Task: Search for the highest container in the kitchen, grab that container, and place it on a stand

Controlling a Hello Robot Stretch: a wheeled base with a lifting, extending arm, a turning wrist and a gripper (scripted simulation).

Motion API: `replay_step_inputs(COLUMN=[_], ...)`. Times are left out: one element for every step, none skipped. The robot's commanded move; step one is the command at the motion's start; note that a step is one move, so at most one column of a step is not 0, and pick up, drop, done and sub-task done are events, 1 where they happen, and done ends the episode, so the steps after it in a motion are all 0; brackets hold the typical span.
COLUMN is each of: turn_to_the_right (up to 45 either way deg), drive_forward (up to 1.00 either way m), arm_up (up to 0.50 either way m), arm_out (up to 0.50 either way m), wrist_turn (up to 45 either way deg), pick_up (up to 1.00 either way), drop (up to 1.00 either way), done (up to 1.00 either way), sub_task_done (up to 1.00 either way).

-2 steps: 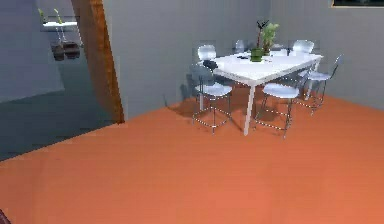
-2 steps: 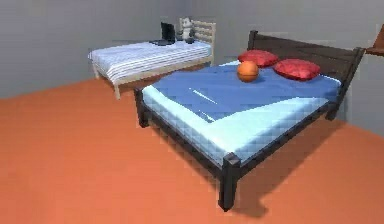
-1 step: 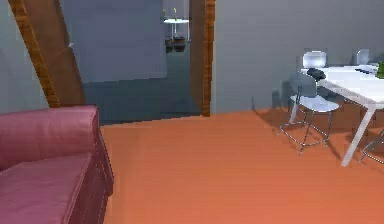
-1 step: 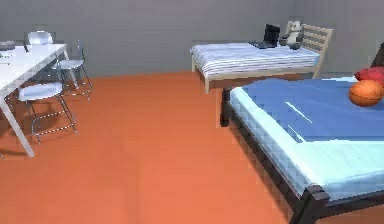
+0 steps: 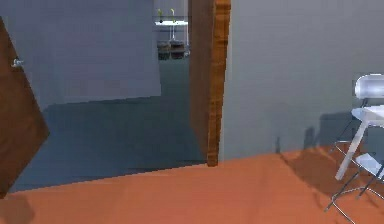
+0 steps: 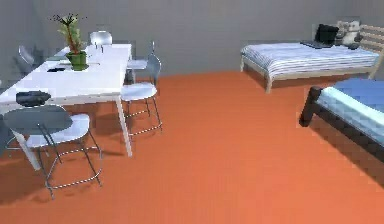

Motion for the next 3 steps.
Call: replay_step_inputs(turn_to_the_right=[-3.0, 0.0, -45.0], drive_forward=[0.0, 0.85, 0.0], arm_up=[0.0, 0.0, 0.0], arm_out=[0.0, 0.0, 0.0], wrist_turn=[0.0, 0.0, 0.0], pick_up=[0.0, 0.0, 0.0], drop=[0.0, 0.0, 0.0], done=[0.0, 0.0, 0.0], sub_task_done=[0.0, 0.0, 0.0])
